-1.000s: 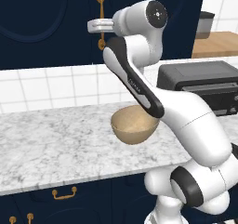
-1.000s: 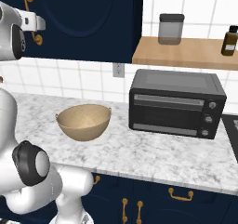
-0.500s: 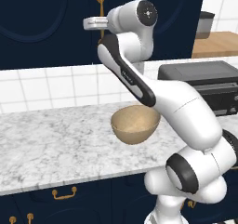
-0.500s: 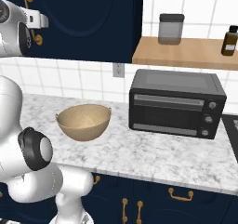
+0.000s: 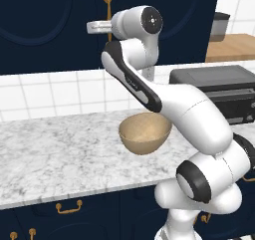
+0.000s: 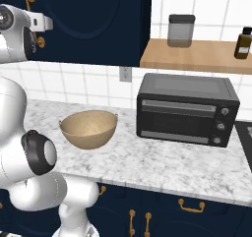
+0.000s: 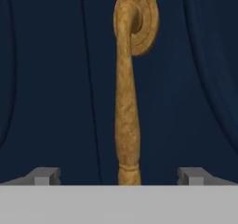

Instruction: Open the cabinet, pick up the bread from the cabinet and place it in the basket. Then move the basket to the dining counter.

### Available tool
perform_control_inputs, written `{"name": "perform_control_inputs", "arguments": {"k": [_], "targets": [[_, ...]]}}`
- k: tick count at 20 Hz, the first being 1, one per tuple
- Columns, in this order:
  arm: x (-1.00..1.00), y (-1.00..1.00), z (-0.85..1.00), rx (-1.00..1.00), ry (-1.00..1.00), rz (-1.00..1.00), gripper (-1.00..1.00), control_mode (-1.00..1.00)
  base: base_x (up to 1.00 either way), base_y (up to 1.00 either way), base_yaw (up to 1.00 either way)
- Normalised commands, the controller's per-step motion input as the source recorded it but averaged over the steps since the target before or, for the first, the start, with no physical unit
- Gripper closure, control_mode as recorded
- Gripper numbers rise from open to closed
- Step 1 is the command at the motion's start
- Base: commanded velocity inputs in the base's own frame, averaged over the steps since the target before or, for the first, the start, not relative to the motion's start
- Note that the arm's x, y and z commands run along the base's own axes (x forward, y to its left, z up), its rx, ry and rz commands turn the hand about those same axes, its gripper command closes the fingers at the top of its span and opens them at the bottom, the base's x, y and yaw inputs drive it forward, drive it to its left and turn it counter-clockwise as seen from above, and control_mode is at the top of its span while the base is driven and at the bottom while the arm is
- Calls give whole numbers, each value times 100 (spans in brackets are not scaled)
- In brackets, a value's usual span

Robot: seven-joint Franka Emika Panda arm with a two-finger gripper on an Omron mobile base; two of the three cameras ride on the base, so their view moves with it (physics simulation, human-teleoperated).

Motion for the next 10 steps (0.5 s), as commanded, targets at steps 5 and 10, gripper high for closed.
{"name": "perform_control_inputs", "arguments": {"k": [5,10], "targets": [[41,3,-4,0,0,0,-100,-100,0,0,0],[42,0,0,0,0,0,-100,-100,0,0,0]]}}
